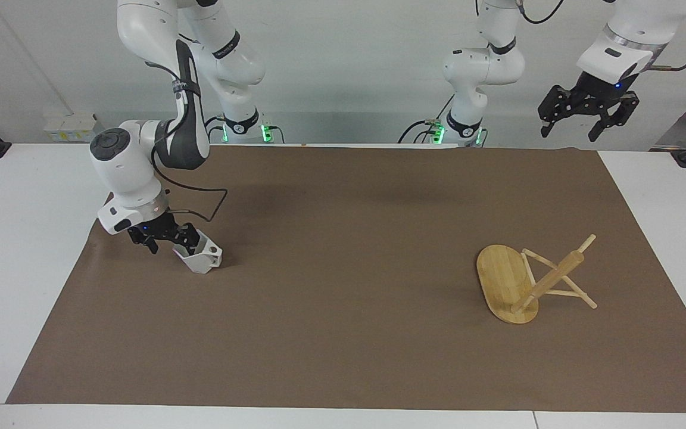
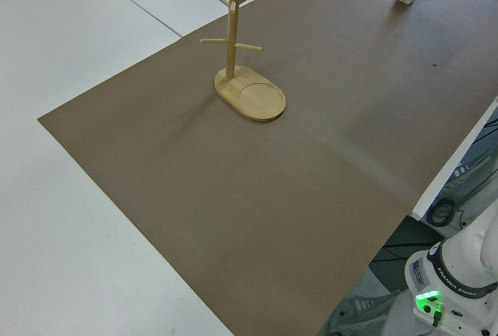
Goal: Hang cup on rack
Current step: 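Grasp the white cup's rim with the right gripper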
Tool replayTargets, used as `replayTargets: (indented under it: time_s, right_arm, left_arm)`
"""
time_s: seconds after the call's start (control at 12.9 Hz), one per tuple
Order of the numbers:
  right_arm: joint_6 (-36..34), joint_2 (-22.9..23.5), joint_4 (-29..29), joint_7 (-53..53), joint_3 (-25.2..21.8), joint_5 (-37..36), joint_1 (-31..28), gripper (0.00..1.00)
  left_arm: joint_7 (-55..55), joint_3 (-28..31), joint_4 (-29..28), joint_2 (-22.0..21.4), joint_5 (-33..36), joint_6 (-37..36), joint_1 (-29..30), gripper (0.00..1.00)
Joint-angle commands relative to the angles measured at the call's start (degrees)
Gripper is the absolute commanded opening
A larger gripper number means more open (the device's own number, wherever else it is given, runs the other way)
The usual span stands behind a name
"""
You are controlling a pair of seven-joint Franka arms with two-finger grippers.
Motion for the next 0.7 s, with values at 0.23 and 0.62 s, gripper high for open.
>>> replayTargets:
  time_s: [0.23,0.62]
  right_arm:
    - [-0.6,-0.6,-0.9,0.8,0.4,1.2,1.3,0.34]
    - [-1.9,-0.5,-0.3,0.9,0.4,1.1,1.4,0.0]
  left_arm:
    - [0.6,-0.1,-4.1,-2.9,0.8,1.8,-0.6,1.0]
    - [1.0,0.0,-4.2,-2.9,0.8,1.7,0.3,1.0]
